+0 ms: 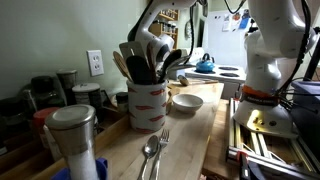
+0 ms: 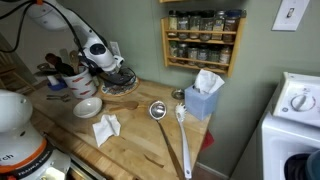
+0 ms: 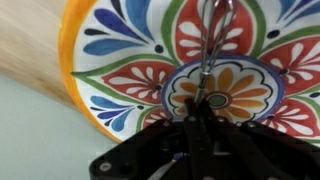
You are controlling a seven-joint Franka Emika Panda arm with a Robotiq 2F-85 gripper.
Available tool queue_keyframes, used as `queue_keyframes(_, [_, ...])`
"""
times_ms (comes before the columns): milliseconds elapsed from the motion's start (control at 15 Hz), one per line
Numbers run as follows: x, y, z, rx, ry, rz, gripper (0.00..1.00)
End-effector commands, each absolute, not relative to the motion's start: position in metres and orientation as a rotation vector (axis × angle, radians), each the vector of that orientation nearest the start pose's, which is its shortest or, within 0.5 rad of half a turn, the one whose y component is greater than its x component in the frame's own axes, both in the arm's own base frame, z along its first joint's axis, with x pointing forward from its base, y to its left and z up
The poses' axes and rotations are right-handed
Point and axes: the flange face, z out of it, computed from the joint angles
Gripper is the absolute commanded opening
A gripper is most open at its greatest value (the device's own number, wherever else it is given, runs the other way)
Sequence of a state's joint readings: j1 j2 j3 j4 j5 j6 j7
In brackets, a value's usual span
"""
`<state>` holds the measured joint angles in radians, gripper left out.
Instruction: Hang the whisk above the bottom spice rack
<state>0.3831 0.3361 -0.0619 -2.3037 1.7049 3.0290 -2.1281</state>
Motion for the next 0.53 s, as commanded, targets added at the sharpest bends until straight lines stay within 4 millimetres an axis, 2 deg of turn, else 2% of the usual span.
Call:
queue_keyframes(0, [0.479,0.075,0.198,-2.773,-1.158,-0.763,0.02])
queue_keyframes(200, [0.473,0.067,0.203,-2.795,-1.132,-0.744,0.02])
queue_keyframes(467, [0.461,0.036,0.216,-2.852,-0.934,-0.691,0.02])
